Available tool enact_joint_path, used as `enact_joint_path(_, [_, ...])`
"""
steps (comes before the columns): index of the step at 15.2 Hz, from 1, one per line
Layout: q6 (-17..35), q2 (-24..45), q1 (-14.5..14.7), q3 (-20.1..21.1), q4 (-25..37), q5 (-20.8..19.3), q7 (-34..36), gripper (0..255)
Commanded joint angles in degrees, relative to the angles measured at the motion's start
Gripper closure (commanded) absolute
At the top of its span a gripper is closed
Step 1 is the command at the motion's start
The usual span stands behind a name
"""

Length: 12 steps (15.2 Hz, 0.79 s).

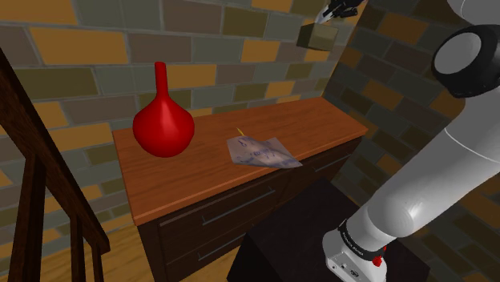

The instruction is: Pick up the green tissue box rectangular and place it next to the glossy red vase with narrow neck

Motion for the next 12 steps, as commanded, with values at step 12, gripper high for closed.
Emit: enact_joint_path(12, [3.97, -10.47, 5.32, 7.38, -7.83, -8.77, 11.27, 255])
